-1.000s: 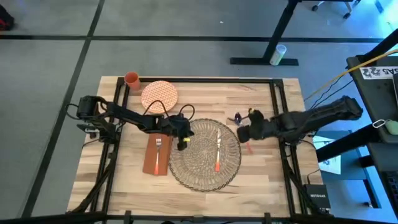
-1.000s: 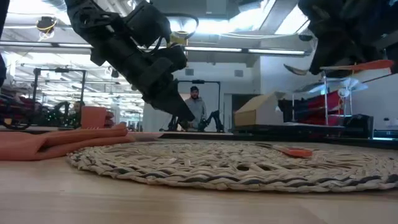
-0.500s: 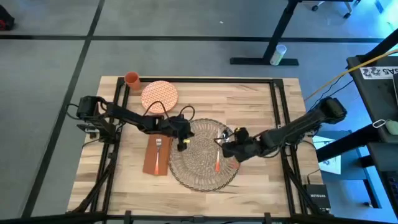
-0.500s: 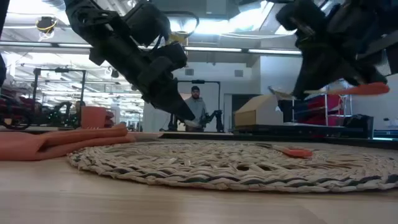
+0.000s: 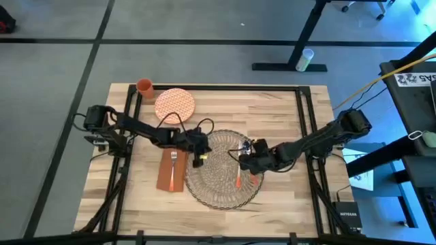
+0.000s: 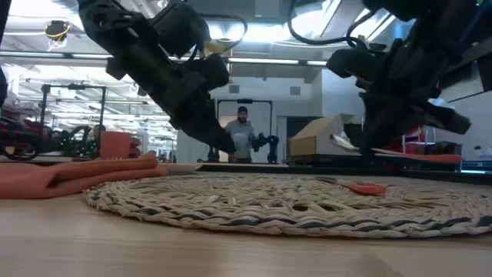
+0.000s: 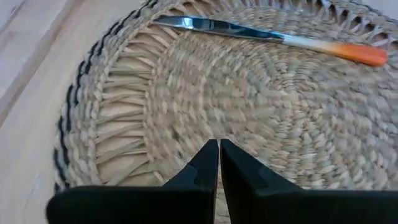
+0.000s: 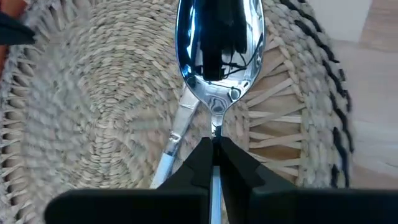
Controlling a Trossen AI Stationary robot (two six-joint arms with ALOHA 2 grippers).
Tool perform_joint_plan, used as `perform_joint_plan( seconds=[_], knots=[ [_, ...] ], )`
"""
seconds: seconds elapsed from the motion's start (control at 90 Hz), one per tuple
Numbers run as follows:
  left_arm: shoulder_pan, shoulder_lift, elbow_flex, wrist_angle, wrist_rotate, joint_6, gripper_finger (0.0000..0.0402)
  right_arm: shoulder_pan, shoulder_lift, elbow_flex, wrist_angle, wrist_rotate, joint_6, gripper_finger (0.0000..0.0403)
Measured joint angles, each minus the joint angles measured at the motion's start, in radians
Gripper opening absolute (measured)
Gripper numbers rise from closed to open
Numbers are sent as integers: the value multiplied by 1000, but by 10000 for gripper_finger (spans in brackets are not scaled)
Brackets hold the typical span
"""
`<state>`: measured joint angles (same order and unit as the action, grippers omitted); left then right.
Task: Set table place
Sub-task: Put the orange spoon to the right of the orange table knife on the brown table mat
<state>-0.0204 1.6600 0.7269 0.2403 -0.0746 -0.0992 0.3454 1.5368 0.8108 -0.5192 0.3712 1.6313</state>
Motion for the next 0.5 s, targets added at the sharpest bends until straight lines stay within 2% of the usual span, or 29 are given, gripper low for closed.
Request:
perform_joint_plan(
  seconds=[0.278,0.5],
  knots=[
    [-29,0,0,-1,0,-8,0,-40,0,-1,-38,-15,3,0],
    [-41,0,0,-2,0,-19,0,-40,60,-1,44,-33,10,0]
  ],
)
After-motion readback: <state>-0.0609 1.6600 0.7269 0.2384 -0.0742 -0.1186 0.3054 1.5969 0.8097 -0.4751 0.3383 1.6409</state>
